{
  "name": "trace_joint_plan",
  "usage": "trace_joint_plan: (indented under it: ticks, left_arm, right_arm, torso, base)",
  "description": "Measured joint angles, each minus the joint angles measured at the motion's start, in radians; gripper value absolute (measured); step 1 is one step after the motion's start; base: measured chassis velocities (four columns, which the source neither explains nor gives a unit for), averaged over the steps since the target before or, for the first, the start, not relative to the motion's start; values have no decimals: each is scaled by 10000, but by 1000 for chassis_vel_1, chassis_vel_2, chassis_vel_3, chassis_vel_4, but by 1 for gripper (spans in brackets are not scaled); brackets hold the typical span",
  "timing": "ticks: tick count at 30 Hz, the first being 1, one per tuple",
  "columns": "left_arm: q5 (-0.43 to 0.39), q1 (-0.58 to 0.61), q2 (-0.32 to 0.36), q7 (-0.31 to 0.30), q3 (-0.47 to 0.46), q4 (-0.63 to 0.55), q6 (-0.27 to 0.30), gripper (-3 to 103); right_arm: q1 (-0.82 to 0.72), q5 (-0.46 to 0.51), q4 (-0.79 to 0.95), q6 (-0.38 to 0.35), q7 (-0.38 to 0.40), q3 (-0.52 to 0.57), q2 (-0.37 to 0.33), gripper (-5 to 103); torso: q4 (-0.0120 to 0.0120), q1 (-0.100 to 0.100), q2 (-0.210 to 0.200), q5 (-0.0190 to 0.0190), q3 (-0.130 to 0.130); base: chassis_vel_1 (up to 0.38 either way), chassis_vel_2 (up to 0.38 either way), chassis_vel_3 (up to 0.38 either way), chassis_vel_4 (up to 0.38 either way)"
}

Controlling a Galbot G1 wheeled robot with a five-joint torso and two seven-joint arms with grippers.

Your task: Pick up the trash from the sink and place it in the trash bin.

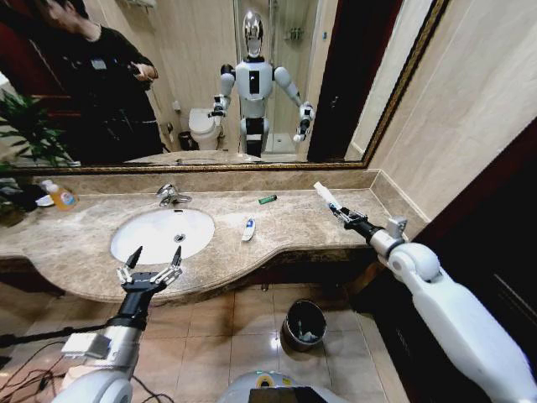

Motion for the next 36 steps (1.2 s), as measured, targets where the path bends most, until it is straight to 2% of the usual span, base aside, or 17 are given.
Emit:
trace_joint_plan:
  ticks: [10,15,21,23,28,30,36]
  left_arm:
    - [0,0,0,0,0,0,0,100]
    - [0,0,0,0,0,0,0,100]
    - [0,0,0,1,0,0,0,100]
    - [0,0,0,0,0,0,0,100]
    - [0,0,0,0,0,-1,0,100]
    - [0,0,0,0,1,0,0,100]
    - [0,0,0,0,0,0,0,100]
  right_arm:
    - [-2416,-701,1423,243,-465,603,1146,27]
    - [-4057,-1365,2098,761,-1064,1164,2154,27]
    - [-5375,-1800,2159,1300,-1567,1556,2742,27]
    - [-5885,-2122,1817,1779,-1754,1537,3005,27]
    - [-6125,-2573,1067,2260,-2086,1273,3381,27]
    - [-5754,-3092,60,2542,-2143,881,3719,27]
    - [-4867,-3502,-1540,2450,-1847,433,4111,27]
  torso:
    - [-1,0,0,0,0]
    - [0,1,-1,1,1]
    - [-2,0,-1,3,0]
    - [-2,1,-1,2,1]
    - [-2,0,-1,2,1]
    - [-2,0,-1,3,1]
    - [0,3,-1,4,2]
  base:
    - [0,0,0,0]
    - [0,0,0,0]
    - [0,0,0,0]
    - [0,0,0,0]
    - [0,0,0,0]
    - [0,0,0,0]
    - [0,0,0,0]
